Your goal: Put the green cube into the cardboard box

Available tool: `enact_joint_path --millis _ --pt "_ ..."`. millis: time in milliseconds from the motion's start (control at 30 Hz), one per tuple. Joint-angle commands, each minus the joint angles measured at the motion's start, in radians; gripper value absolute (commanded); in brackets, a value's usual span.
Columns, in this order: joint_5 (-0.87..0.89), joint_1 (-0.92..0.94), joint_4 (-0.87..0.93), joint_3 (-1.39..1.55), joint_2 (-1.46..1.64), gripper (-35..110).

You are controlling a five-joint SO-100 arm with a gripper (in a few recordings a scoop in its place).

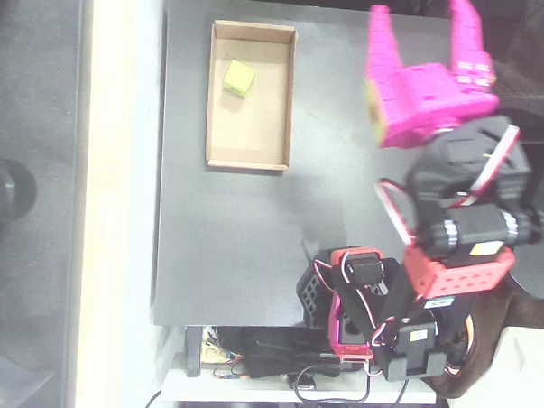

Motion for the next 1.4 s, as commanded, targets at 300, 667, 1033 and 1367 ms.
enact_joint_path --millis 300,667,1033,1367 --pt "0.005 0.156 0.006 0.36 0.19 31" --pt "0.005 0.156 -0.008 0.847 0.463 7" --pt "0.005 0.144 -0.009 1.282 0.753 3" --pt "0.005 0.153 -0.009 1.651 1.065 3"
